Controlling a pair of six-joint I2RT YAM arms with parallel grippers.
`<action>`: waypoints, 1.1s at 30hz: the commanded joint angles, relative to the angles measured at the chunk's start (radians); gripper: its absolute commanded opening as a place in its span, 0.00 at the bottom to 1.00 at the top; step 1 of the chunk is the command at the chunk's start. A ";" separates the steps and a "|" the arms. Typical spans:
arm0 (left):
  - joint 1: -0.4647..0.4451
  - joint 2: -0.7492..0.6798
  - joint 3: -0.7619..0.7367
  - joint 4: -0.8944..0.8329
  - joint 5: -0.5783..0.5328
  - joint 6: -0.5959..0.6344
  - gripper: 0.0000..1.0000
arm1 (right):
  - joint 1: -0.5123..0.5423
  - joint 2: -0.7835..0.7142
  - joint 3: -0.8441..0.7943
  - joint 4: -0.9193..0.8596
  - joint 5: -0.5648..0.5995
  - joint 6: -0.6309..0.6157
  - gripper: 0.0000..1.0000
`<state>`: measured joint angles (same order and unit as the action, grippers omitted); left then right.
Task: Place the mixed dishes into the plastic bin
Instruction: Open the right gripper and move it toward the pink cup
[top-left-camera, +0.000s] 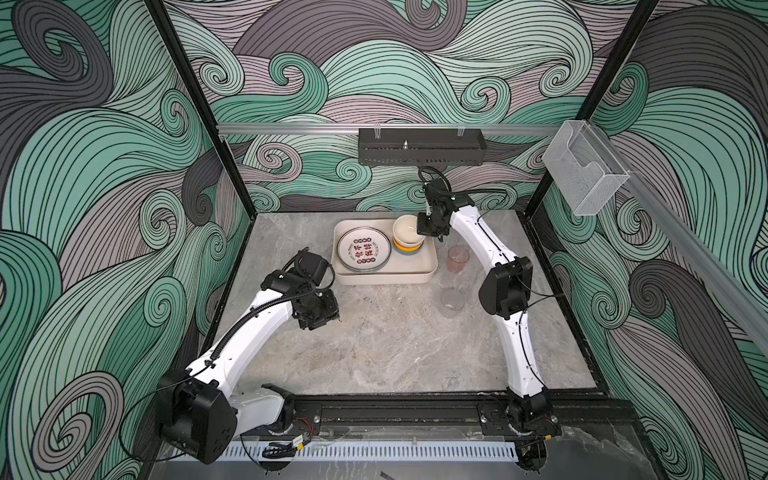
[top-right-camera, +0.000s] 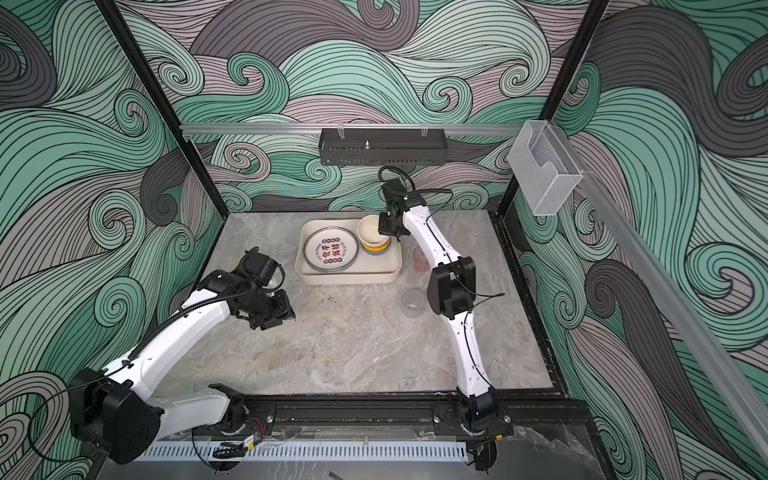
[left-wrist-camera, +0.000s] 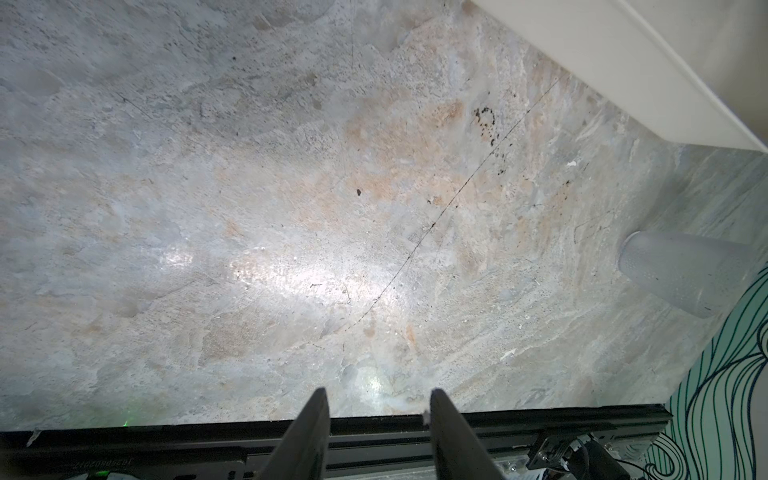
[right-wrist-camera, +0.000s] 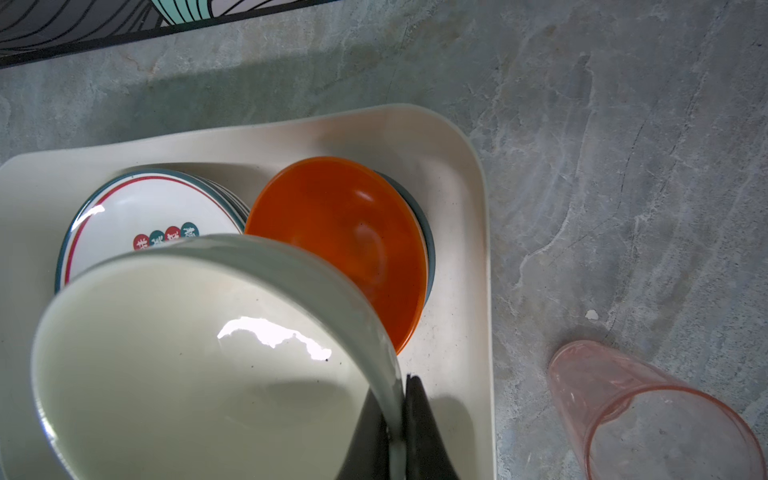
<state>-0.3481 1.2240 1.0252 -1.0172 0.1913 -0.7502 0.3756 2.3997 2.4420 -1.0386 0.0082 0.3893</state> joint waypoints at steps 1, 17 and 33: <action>0.008 -0.014 -0.002 -0.021 -0.001 -0.012 0.43 | -0.012 0.019 0.066 0.015 0.021 0.025 0.08; 0.009 -0.020 -0.023 -0.020 0.004 -0.021 0.43 | -0.016 0.108 0.136 0.016 0.047 0.032 0.13; 0.010 -0.010 -0.013 -0.012 0.009 -0.020 0.44 | -0.016 0.084 0.120 0.000 0.036 0.024 0.36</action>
<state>-0.3470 1.2198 1.0012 -1.0168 0.1951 -0.7605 0.3641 2.5309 2.5580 -1.0210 0.0433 0.4198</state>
